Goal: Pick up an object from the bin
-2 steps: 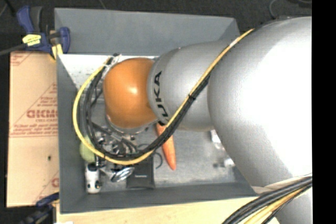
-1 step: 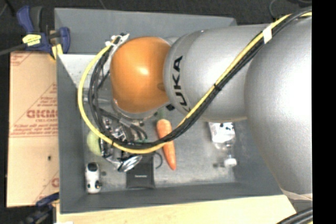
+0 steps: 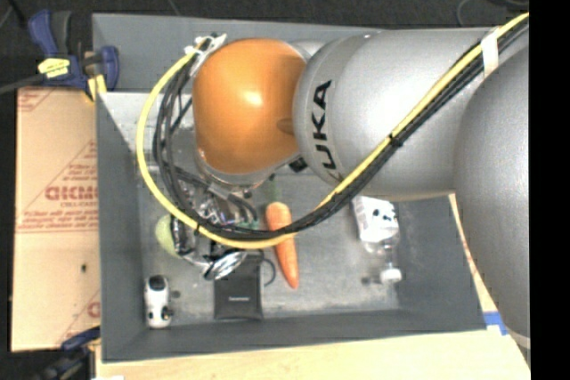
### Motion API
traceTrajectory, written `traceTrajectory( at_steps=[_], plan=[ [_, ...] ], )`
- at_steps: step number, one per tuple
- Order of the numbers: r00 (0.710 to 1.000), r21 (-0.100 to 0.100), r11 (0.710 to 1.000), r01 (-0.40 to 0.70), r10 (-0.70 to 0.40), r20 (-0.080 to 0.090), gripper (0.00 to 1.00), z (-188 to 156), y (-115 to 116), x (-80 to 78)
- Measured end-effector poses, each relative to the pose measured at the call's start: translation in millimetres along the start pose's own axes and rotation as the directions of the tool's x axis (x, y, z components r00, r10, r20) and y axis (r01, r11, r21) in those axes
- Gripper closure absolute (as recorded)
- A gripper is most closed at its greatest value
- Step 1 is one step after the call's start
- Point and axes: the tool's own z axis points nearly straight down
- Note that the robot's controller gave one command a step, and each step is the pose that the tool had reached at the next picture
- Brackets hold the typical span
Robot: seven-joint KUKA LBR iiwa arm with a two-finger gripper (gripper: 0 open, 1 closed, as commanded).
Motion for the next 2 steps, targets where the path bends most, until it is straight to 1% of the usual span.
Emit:
traceTrajectory(
  at_steps=[1,2],
  plan=[
    [1.000,0.000,1.000,-0.024,0.024,-0.005,1.00,-27,5,-0.3],
    [1.000,-0.003,1.000,-0.023,0.023,0.009,1.00,2,-6,-0.6]
  ],
)
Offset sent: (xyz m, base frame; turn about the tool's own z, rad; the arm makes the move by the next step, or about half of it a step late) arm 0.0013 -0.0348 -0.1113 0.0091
